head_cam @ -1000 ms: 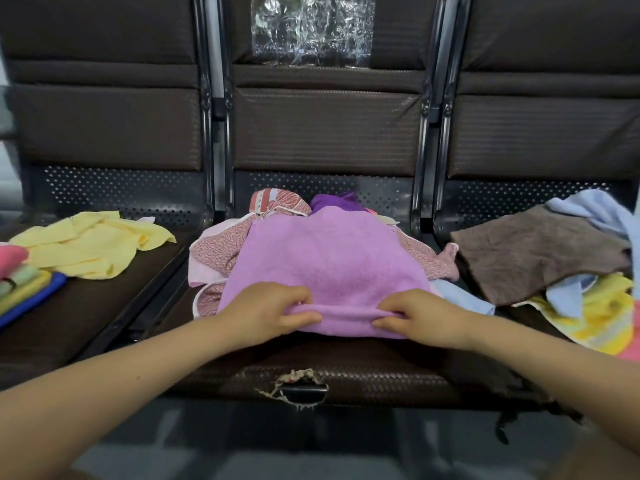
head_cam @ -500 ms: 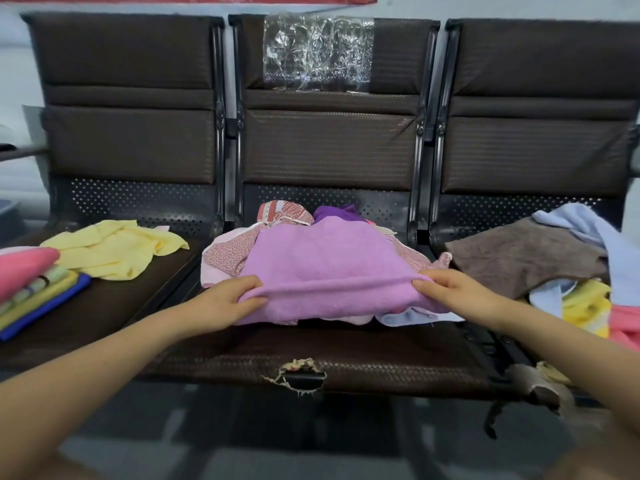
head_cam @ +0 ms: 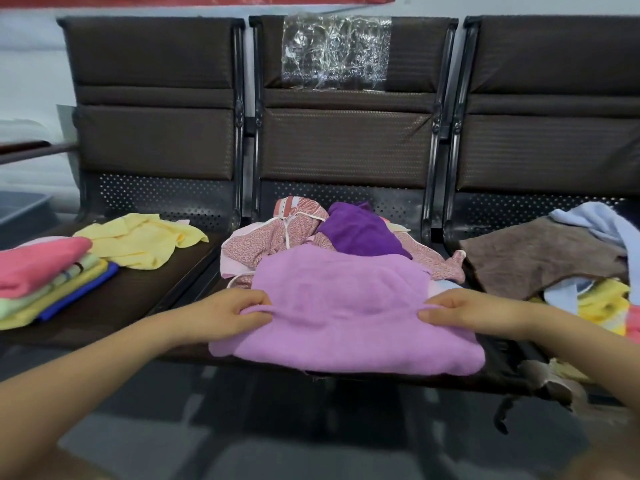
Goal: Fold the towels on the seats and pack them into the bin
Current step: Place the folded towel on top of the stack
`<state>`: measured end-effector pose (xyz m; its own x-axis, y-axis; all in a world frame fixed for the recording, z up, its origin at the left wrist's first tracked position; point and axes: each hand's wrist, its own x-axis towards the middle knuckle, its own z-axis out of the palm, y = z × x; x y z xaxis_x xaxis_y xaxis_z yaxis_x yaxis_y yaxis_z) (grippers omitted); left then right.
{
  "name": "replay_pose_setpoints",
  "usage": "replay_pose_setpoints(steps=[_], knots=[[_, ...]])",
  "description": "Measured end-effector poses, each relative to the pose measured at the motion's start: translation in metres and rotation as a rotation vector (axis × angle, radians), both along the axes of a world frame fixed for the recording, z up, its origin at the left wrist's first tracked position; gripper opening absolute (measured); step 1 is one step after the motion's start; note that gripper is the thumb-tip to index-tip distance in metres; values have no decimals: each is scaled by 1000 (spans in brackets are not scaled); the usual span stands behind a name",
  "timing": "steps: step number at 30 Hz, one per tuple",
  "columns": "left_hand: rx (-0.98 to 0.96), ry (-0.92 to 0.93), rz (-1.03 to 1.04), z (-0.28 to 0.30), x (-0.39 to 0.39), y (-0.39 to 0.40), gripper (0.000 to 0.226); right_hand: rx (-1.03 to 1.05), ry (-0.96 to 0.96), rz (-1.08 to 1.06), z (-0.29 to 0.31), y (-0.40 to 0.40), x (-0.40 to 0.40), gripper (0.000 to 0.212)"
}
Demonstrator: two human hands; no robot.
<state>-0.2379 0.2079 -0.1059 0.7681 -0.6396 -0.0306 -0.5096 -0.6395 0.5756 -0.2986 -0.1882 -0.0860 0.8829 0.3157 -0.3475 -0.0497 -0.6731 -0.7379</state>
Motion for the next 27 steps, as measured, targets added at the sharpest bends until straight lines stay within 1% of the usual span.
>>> replay_pose_setpoints(steps=[1, 3, 4, 6, 8, 11, 13, 15, 17, 19, 24, 27], knots=[[20, -14, 3, 4, 7, 3, 41, 22, -21, -27, 4, -2, 4, 53], [40, -32, 41, 16, 22, 4, 29, 53, -68, -72, 14, -5, 14, 29], [28, -50, 62, 22, 30, 2, 23, 77, -94, -102, 19, -5, 19, 23], [-8, -105, 127, 32, 48, -4, 23, 158, -130, -182, 22, -7, 32, 18], [-43, -157, 208, 37, 68, -13, 17, 196, -199, -272, 22, -7, 45, 21], [-48, -216, 328, 33, 94, -28, 21, 96, -319, -439, 13, -5, 72, 26], [-13, -229, 397, 25, 112, -35, 23, 24, -323, -506, 4, -4, 92, 28], [42, -228, 456, 11, 127, -37, 25, -61, -292, -514, -10, -3, 106, 28], [115, -205, 461, -5, 140, -36, 32, -154, -274, -493, -24, -1, 118, 33], [171, -178, 452, -14, 142, -37, 32, -211, -286, -482, -30, 1, 122, 35], [102, -128, 480, -21, 147, -41, 25, -195, -256, -478, -33, -3, 129, 41], [91, -85, 493, -27, 148, -36, 22, -162, -220, -486, -35, -8, 130, 40]])
